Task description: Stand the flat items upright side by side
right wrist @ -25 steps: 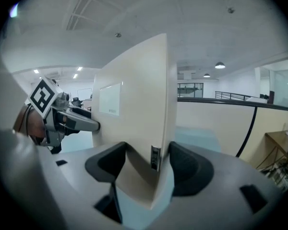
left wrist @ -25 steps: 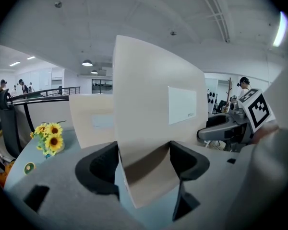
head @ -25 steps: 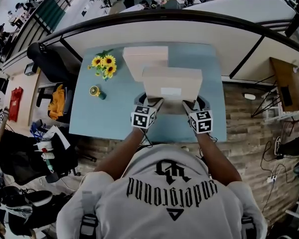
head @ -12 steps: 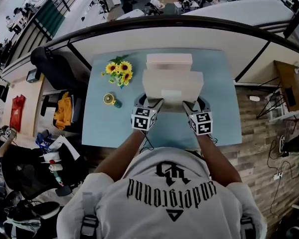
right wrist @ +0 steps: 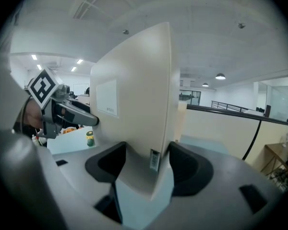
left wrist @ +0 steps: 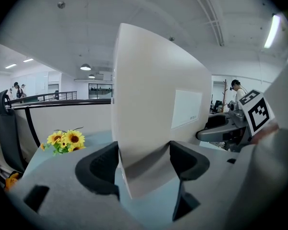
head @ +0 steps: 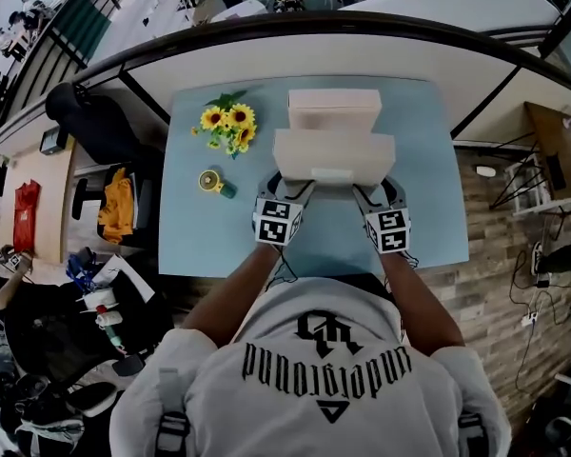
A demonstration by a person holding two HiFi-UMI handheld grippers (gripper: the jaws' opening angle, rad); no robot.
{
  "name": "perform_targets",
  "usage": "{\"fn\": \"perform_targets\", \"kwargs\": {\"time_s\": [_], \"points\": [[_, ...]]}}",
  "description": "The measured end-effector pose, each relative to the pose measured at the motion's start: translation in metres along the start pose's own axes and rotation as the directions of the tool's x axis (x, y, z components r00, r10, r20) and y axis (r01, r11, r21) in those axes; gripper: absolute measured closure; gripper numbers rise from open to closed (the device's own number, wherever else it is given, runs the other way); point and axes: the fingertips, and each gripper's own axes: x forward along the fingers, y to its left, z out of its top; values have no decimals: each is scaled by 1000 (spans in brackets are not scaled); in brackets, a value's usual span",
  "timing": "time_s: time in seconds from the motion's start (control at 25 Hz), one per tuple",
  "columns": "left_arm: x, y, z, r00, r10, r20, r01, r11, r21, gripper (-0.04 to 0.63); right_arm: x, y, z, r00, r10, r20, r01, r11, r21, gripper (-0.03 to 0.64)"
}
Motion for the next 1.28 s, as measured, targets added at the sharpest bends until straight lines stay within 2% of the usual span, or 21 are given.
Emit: {"fn": "perform_targets", "kwargs": {"time_s": [0.28,0.84,1.28], "points": [[22,-1,-7,1000,16,-21,-15,1000,14,253,17,-16,-14,1000,4,-25,-5,1000,-17,334],[78,23,-18,993,67,-94,-71,997,-39,258,83,-50,-29,991,92,-93,-95,995,-34,336],[111,43,-33,987,89,-132,-95,995,-39,259,125,-58,-41,983,131,-128,-136,990,-28,337]]}}
